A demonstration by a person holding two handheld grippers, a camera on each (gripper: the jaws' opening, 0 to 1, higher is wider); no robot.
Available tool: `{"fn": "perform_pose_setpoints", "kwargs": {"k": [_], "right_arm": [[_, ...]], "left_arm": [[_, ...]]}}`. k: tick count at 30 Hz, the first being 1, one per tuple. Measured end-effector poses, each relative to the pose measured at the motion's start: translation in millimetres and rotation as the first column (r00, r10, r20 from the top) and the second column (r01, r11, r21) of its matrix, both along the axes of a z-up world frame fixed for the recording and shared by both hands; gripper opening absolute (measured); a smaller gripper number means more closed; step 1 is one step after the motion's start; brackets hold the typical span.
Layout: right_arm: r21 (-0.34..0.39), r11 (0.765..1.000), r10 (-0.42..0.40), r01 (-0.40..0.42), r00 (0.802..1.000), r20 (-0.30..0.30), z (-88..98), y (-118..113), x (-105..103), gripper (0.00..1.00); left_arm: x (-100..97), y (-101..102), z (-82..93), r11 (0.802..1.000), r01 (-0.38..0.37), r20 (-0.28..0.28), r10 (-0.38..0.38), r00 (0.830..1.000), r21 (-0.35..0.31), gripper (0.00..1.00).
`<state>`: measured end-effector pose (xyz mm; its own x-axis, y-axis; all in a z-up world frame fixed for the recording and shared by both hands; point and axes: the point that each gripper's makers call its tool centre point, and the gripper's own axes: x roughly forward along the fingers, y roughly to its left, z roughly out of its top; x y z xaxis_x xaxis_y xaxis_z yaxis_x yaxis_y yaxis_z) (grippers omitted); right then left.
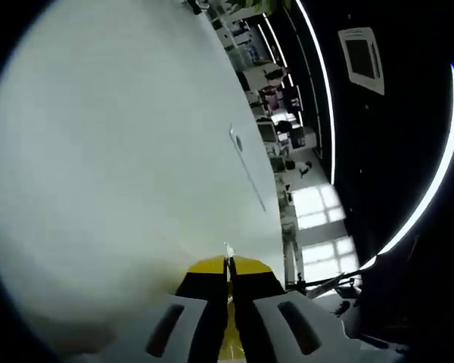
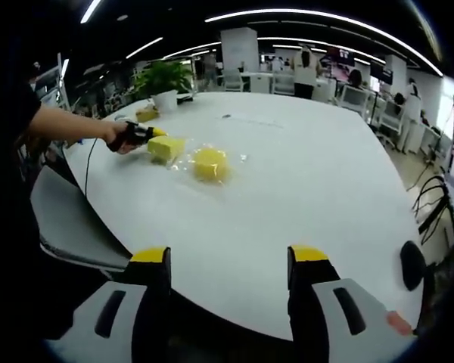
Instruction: Compare the silicone blocks by pressing each to a similar depth, holding the contact briefly, and releasing to observe deformation and rebound differences across the visible hardness samples.
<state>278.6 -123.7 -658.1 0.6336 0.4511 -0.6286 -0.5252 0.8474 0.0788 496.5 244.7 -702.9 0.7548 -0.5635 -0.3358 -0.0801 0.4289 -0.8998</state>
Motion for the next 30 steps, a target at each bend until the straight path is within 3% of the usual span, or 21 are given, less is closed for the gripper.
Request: {"fn": "perform_pose_setpoints", "kwargs": {"k": [3,5,7,9,10,12,17,18,19,24,25,30], "right_arm": [[0.005,1.0,0.0,0.0,1.0,0.0,-0.8,1.5,-0.8,0.56],[0.004,1.0,0.004,-0.004,1.0,-0.004,-2.6,1.5,-1.8,0.56],[0.001,1.0,0.007,-0.007,1.0,-0.004,-3.4,1.2,-1.8,0.56],[0.005,1.0,0.007,-0.007,1.0,0.0,-2.8,1.3,-1.3,0.56],[0.014,1.0,0.007,-0.007,1.0,0.002,-2.0,2.1,-1.0,0.56],[0.022,1.0,0.006,-0.006,1.0,0.008,-1.3,2.3,0.1,0.56],[0.038,0.999,0.012,-0.013,1.0,0.018,0.4,3.6,1.7,0.55],[0.042,0.999,0.014,-0.015,1.0,0.021,0.9,4.0,1.8,0.55],[0.046,0.999,0.018,-0.019,0.999,0.028,1.9,4.5,2.1,0.55],[0.077,0.997,0.024,-0.027,0.999,0.045,7.7,7.2,2.8,0.56],[0.079,0.997,0.024,-0.028,0.999,0.047,9.1,7.2,2.9,0.55],[0.082,0.996,0.037,-0.043,0.997,0.066,15.6,9.1,1.7,0.55]], "left_arm": [[-0.4,-2.2,8.5,0.998,0.046,0.06,-0.049,0.997,0.053,0.0],[-1.4,-8.4,20.4,0.995,0.085,0.095,-0.089,0.992,0.046,0.0],[-2.7,-10.2,28.2,0.987,0.118,0.131,-0.132,0.983,0.108,0.0],[-7.3,-18.3,42.9,0.972,0.178,0.204,-0.208,0.957,0.153,0.0],[-8.8,-19.4,46.8,0.969,0.18,0.209,-0.214,0.954,0.169,0.0],[-16.4,-28.9,65.8,0.953,0.226,0.278,-0.276,0.92,0.199,0.0],[-34.1,-41.7,93.3,0.909,0.292,0.337,-0.386,0.859,0.297,0.0],[-36.0,-42.3,95.2,0.905,0.297,0.336,-0.394,0.855,0.305,0.0],[-39.7,-43.9,101.5,0.889,0.304,0.357,-0.423,0.833,0.342,0.0],[-55.0,-46.6,123.6,0.829,0.308,0.393,-0.507,0.767,0.467,0.0],[-57.8,-46.7,131.4,0.84,0.302,0.398,-0.491,0.775,0.45,0.0],[-67.7,-48.0,161.5,0.841,0.3,0.451,-0.504,0.737,0.449,0.0]]}}
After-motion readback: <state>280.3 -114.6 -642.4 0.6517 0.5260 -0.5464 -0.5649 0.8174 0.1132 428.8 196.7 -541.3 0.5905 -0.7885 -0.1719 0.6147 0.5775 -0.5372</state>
